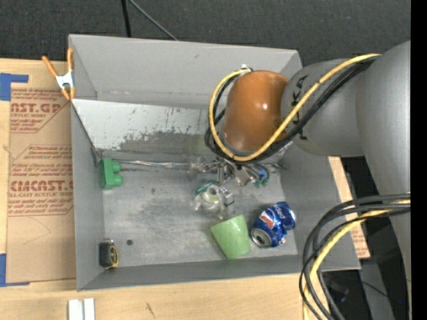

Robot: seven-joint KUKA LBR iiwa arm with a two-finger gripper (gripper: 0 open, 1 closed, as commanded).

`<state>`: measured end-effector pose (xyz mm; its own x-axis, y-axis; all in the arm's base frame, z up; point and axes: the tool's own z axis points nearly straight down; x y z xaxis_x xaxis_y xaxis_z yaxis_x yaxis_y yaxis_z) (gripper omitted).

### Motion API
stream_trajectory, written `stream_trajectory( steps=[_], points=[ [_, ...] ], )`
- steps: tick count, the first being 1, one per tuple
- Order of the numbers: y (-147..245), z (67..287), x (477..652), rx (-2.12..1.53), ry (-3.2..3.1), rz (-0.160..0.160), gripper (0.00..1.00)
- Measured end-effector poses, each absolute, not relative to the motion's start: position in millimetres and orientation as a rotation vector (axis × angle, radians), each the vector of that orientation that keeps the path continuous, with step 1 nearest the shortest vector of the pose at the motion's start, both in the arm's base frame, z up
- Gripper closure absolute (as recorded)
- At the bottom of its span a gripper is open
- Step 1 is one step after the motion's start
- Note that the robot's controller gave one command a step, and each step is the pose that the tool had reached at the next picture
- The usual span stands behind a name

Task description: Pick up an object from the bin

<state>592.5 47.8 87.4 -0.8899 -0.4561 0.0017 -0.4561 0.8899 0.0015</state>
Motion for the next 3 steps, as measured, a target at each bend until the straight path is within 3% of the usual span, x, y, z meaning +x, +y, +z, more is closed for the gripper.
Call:
stream_trajectory(
  steps=[1, 2, 3],
  points=[
    [48.8, 90.6, 594.6, 0.737, -3.059, -0.003, 1.00],
    [48.7, 219.6, 550.3, 0.757, -3.058, 0.002, 1.00],
    [73.5, 143.0, 489.4, 1.750, -2.640, 0.011, 1.00]
  ],
)
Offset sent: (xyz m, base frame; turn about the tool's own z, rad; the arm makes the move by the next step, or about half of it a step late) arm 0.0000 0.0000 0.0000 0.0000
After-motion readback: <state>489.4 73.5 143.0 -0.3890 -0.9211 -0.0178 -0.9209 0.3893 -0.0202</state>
